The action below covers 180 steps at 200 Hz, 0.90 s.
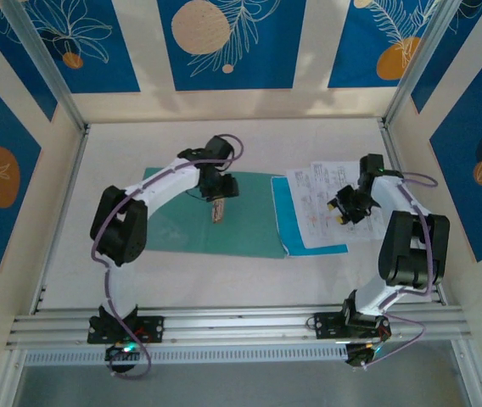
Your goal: Put the files into the folder
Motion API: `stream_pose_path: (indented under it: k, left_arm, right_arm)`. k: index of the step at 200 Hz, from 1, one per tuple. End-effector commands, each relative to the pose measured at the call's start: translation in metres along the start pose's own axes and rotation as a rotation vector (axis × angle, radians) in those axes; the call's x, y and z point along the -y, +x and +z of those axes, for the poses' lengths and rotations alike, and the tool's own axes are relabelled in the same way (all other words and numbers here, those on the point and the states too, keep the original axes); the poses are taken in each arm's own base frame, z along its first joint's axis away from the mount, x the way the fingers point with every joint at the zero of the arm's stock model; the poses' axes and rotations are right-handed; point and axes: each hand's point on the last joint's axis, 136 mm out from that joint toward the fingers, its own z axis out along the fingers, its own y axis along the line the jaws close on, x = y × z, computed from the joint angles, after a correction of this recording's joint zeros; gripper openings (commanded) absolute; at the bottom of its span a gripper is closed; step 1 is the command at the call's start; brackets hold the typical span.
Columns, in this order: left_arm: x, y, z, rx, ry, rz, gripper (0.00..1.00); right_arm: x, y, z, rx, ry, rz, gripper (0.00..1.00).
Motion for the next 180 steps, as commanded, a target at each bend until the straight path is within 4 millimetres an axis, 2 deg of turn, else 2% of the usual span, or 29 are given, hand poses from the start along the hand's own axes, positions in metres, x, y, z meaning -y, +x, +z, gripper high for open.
stream_pose_path:
  k: [1, 13, 30, 56, 79, 96, 138, 160, 180]
  left_arm:
    - [-0.043, 0.014, 0.005, -0.061, -0.111, 0.011, 0.47]
    - [-0.052, 0.014, 0.008, -0.076, -0.13, 0.025, 0.49]
    - [-0.052, 0.013, 0.013, -0.094, -0.143, 0.065, 0.52]
    - [-0.047, 0.014, 0.02, -0.107, -0.199, 0.144, 0.57]
    - [-0.034, 0.018, 0.029, -0.116, -0.227, 0.207, 0.6]
    - [-0.027, 0.023, 0.037, -0.129, -0.259, 0.248, 0.6]
    - [-0.027, 0.039, 0.061, -0.208, -0.408, 0.368, 0.61]
    - [-0.024, 0.05, 0.075, -0.244, -0.424, 0.395, 0.6]
    - [-0.018, 0.055, 0.079, -0.246, -0.428, 0.413, 0.59]
  right_arm:
    - [0.026, -0.006, 0.005, -0.025, 0.052, 0.053, 0.34]
    - [0.032, -0.009, 0.005, -0.026, 0.058, 0.071, 0.34]
    - [0.036, -0.011, 0.006, -0.026, 0.067, 0.076, 0.34]
    - [0.041, -0.008, 0.009, -0.034, 0.076, 0.084, 0.34]
    - [0.04, -0.005, 0.009, -0.034, 0.069, 0.08, 0.34]
    - [0.04, -0.002, 0.009, -0.036, 0.07, 0.078, 0.34]
    - [0.034, 0.006, 0.009, -0.043, 0.063, 0.06, 0.34]
    - [0.033, 0.01, 0.012, -0.056, 0.07, 0.055, 0.34]
    - [0.036, 0.013, 0.016, -0.066, 0.086, 0.049, 0.34]
